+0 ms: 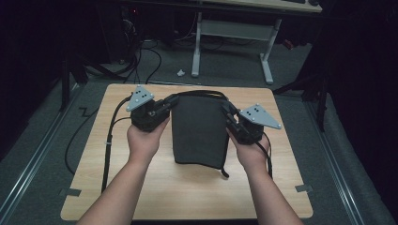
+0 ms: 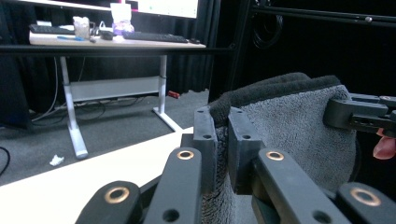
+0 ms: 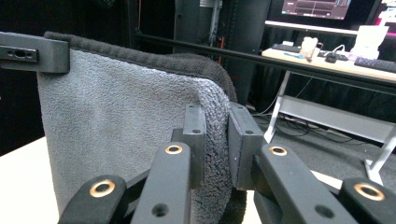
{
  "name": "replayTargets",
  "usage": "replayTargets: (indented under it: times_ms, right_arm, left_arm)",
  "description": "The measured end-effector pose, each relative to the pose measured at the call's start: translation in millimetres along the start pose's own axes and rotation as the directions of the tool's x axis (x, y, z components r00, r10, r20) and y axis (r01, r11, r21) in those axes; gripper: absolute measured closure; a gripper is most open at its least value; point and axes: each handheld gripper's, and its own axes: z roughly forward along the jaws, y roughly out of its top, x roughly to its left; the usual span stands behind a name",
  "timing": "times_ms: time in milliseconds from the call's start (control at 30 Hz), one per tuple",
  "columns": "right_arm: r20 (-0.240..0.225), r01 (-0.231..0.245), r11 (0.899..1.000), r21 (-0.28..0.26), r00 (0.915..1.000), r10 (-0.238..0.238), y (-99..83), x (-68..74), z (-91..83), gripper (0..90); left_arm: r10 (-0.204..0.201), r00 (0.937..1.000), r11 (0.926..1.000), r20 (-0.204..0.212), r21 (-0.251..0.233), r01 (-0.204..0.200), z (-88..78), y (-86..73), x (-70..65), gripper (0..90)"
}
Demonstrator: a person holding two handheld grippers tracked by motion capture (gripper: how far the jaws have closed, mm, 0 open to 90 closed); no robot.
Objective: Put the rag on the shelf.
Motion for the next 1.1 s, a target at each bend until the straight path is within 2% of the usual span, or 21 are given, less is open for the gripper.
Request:
replayTargets:
  times_ms: [133, 333, 533, 600, 733, 933, 1033, 1100]
  right_arm:
    - [0.004, -0.013, 1.0, -0.007, 0.9999, 0.013, 3.7, -3.3, 4.4, 79.8]
    - [0.008, -0.016, 1.0, -0.013, 0.9998, 0.016, 10.2, -10.4, 17.2, 79.9]
    - [0.009, -0.017, 1.0, -0.01, 0.9998, 0.017, 21.4, -19.8, 35.3, 79.8]
    - [0.015, -0.016, 1.0, -0.008, 0.9998, 0.016, 24.9, -21.8, 41.7, 79.8]
    - [0.018, -0.015, 1.0, -0.014, 0.9997, 0.016, 30.8, -27.6, 54.0, 79.8]
    - [0.028, 0.004, 1.0, 0.014, 0.9996, -0.004, 34.6, -37.6, 73.3, 79.8]
    - [0.026, 0.023, 0.999, 0.031, 0.9994, -0.024, 34.8, -43.5, 82.9, 79.8]
    - [0.017, 0.029, 0.998, 0.048, 0.9994, -0.03, 33.3, -47.8, 90.3, 79.7]
  left_arm:
    - [-0.001, 1.0, 0.9999, 0.0, -0.015, 0.001, 5.5, 5.2, 3.2, 83.4]
    - [0.024, 0.9997, 0.9992, -0.006, -0.032, -0.024, 14.6, 17.7, 10.6, 83.5]
    - [0.057, 0.9979, 0.9977, -0.03, -0.034, -0.058, 26.6, 30.3, 22.1, 83.4]
    - [0.055, 0.9977, 0.9978, -0.04, -0.035, -0.057, 31.4, 32.8, 26.3, 83.4]
    - [0.072, 0.9958, 0.9971, -0.057, -0.018, -0.073, 41.8, 38.7, 35.3, 83.4]
    - [0.103, 0.9913, 0.9946, -0.082, 0.02, -0.101, 60.5, 42.9, 45.6, 83.5]
    - [0.085, 0.9927, 0.9961, -0.086, 0.03, -0.082, 71.1, 38.6, 54.5, 83.5]
    - [0.078, 0.9926, 0.9956, -0.093, 0.059, -0.073, 78.2, 33.4, 60.4, 83.4]
